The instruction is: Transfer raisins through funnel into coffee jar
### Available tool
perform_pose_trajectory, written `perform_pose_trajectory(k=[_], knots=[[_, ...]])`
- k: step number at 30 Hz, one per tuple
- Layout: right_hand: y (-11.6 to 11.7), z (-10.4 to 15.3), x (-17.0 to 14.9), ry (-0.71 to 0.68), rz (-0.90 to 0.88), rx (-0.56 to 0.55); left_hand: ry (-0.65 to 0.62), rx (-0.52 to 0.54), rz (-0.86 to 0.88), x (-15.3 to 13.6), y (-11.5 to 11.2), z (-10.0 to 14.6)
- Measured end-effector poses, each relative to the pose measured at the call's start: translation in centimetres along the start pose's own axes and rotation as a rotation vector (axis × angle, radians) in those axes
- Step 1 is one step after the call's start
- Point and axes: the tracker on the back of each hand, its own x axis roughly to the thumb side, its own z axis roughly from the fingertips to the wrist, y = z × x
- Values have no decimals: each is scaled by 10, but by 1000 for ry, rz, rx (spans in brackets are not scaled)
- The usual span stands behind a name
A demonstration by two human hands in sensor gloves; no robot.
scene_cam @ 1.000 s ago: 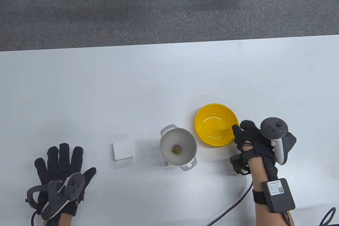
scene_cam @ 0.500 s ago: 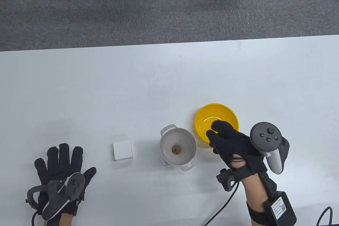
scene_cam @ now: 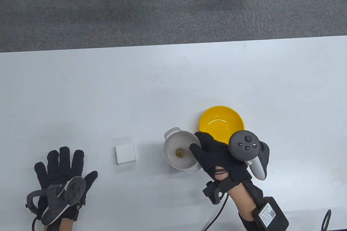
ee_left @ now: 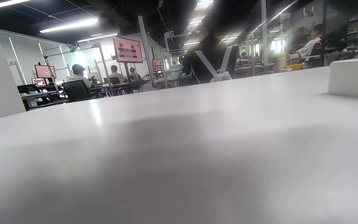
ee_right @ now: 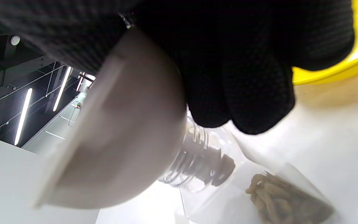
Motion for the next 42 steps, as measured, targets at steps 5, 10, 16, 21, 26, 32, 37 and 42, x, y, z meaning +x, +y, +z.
perform_pose_trajectory(k=[5,10,16,21,26,32,37,42], knots=[[-3,3,3,-10,6,-21,-3,0,-5,1,0,0],[-20,12,11,-31,-21,-65,3,3,0,0,0,1],[-51,20,14,-73,-169,-95,6,6,7,-2,-1,1],[-79,18,1,-51,-257,-157,6,3,9,-2,-1,1],[-93,2,-35,72,-227,-228,5,-2,6,-2,-1,1],[-96,-17,-77,218,-169,-309,5,-5,4,-1,-1,1],[-94,-27,-100,300,-77,-342,6,-5,8,-2,-1,0],[-87,-34,-107,329,-48,-340,4,-9,4,-1,-2,0]])
